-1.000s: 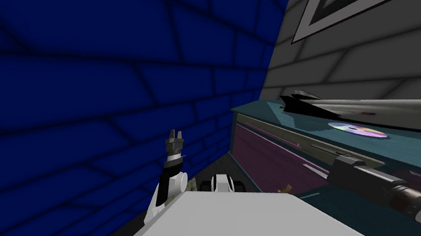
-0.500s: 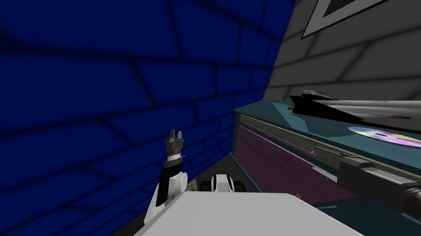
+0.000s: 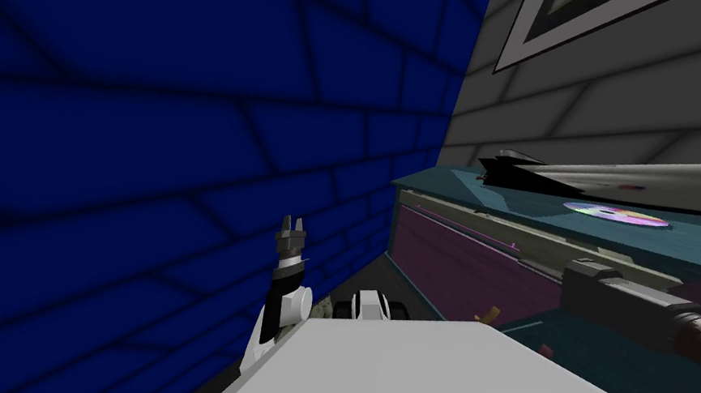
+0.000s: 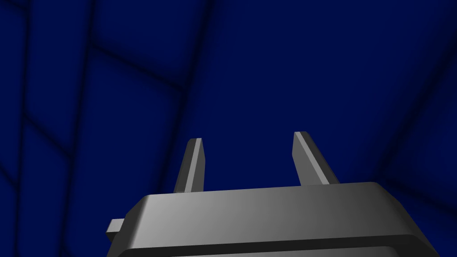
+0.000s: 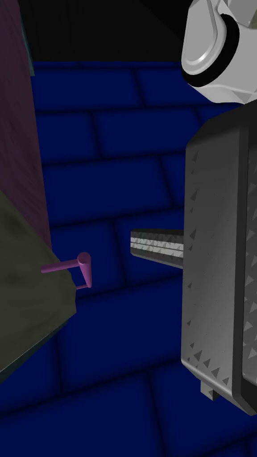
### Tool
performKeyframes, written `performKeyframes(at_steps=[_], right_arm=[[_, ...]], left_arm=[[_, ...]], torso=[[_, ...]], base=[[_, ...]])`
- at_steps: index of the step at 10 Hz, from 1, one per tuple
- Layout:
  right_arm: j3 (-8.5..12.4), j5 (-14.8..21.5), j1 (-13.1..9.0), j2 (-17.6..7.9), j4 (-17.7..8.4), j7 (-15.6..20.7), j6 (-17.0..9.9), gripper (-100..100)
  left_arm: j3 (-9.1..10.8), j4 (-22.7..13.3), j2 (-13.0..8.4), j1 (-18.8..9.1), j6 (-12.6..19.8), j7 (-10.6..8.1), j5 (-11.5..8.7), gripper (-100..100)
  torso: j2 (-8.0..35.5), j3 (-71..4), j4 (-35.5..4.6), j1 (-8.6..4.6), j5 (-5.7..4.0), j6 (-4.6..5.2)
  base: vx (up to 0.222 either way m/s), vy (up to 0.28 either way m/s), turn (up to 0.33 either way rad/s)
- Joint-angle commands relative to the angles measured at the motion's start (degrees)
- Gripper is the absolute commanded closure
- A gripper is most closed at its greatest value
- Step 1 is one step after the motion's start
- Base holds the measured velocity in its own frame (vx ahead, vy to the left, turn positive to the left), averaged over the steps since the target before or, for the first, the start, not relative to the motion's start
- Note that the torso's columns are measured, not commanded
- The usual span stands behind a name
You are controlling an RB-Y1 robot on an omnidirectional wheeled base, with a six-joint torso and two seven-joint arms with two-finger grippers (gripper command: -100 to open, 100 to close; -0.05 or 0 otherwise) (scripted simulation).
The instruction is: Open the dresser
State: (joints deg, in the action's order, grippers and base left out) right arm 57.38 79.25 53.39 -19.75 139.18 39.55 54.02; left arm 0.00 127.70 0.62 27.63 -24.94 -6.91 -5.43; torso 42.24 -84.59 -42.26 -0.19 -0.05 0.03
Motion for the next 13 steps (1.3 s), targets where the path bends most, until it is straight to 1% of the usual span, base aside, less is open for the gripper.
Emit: performKeyframes(at_steps=[1,3,4,5,6,7,9,11,12,13], right_arm=[[1.12,1.1,0.5,-0.4,1.66,0.37,0.63,-100],[2.22,2.22,0.95,-0.82,3.26,0.74,1.2,-100],[1.83,1.88,0.83,-0.62,2.8,0.58,0.97,-100],[1.89,1.95,0.84,-0.66,2.91,0.6,1.02,-100],[1.88,1.94,0.83,-0.66,2.89,0.6,1.02,100],[1.91,1.7,1.05,-0.49,3.56,0.44,1.16,100],[1.93,1.52,1.22,-0.36,4.06,0.31,1.27,100],[1.95,1.34,1.39,-0.23,4.56,0.19,1.37,100],[3.93,0.08,1.82,-1.4,5.77,-1.97,1.82,-100],[5.09,-0.62,2.04,-1.97,6.38,-3.04,1.95,-100]], left_arm=[[0.01,0.0,-0.01,0.0,0.0,0.0,0.0,0],[0.02,0.0,-0.02,0.02,0.0,0.0,0.0,0],[0.02,0.0,-0.03,0.02,0.0,0.0,0.0,0],[0.01,0.0,-0.02,0.01,0.0,0.0,0.0,0],[0.01,0.0,-0.01,0.01,0.0,0.0,0.0,0],[0.01,0.0,-0.01,0.0,0.0,0.0,0.0,0],[-0.01,0.0,0.0,-0.01,0.0,0.0,0.0,0],[0.0,0.0,0.0,0.0,0.0,0.0,0.0,0],[0.0,0.0,0.0,0.0,0.0,0.0,0.0,0],[0.01,0.0,-0.01,0.0,0.0,0.0,0.0,0]], torso=[[-0.13,-0.08,0.03,-0.22,-0.07,-0.06],[-0.33,-0.23,0.1,-0.13,-0.05,-0.05],[-0.21,-0.14,0.06,0.05,0.01,-0.04],[0.15,0.07,-0.04,0.33,0.09,-0.03],[0.35,0.22,-0.12,0.42,0.13,-0.02],[0.31,0.2,-0.11,0.34,0.11,-0.02],[0.34,0.23,-0.09,0.5,0.12,0.09],[0.41,0.17,-0.2,0.1,0.19,0.26],[0.4,0.15,-0.24,-0.02,0.19,0.18],[0.21,0.08,-0.13,-0.08,0.09,0.06]], base=[[0.069,-0.036,0.01],[0.118,-0.081,0.007],[0.063,-0.042,0.007],[0.016,-0.011,0.002],[0.01,-0.006,0.001],[-0.062,0.077,-0.038],[-0.081,0.154,-0.043],[-0.064,0.095,-0.084],[-0.009,0.013,-0.023],[0.012,-0.01,-0.053]])
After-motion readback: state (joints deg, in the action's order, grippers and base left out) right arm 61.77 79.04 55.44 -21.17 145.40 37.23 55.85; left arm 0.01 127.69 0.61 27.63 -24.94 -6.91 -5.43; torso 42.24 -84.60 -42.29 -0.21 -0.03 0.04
